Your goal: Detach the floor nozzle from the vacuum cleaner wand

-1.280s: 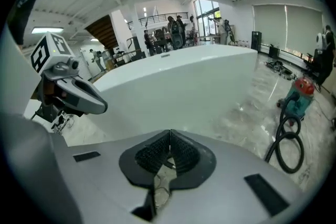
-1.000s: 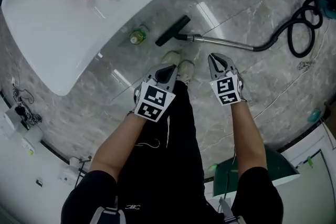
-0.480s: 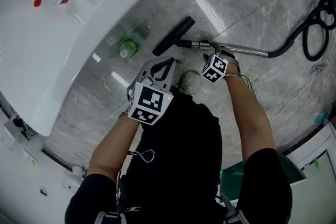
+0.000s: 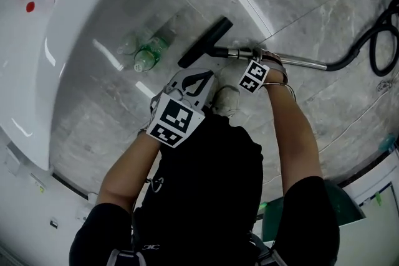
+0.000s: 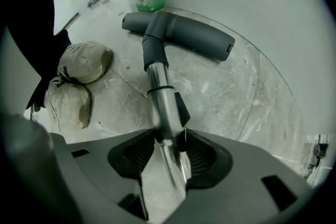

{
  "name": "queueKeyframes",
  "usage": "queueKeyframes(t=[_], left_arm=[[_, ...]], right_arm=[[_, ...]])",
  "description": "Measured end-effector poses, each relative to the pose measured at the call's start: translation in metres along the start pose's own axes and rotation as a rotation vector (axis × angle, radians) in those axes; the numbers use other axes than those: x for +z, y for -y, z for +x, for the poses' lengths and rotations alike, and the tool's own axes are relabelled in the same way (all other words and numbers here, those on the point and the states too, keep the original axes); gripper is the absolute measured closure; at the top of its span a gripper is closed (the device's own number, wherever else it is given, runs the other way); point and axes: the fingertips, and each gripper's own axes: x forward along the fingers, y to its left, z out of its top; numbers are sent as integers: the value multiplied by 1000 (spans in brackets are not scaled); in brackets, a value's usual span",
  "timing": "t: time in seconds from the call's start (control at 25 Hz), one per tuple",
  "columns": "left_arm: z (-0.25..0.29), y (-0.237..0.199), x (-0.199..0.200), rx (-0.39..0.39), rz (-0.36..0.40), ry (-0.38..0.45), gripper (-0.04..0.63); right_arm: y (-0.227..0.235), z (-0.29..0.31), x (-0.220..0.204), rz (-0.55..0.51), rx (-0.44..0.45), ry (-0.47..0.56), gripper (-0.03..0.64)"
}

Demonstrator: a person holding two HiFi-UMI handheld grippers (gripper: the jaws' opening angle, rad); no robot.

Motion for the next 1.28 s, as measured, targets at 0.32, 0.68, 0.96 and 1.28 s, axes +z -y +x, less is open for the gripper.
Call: queueKeyframes(t=[0.32,0.68,0.96,1.28], left_arm=[[-50,25,47,-96,-374,158,353],[-114,43,88,103,-568,348,339],[-134,44,134,156,-533,591,307],[-137,66,136,110,-530,619,445]], right_arm=[[27,-150,29,99,-103,210,423],[51,-313,64,237,-166,419,430],[18,-389,86,137,-71,525,431],[-6,-395,81,147,-62,590,433]])
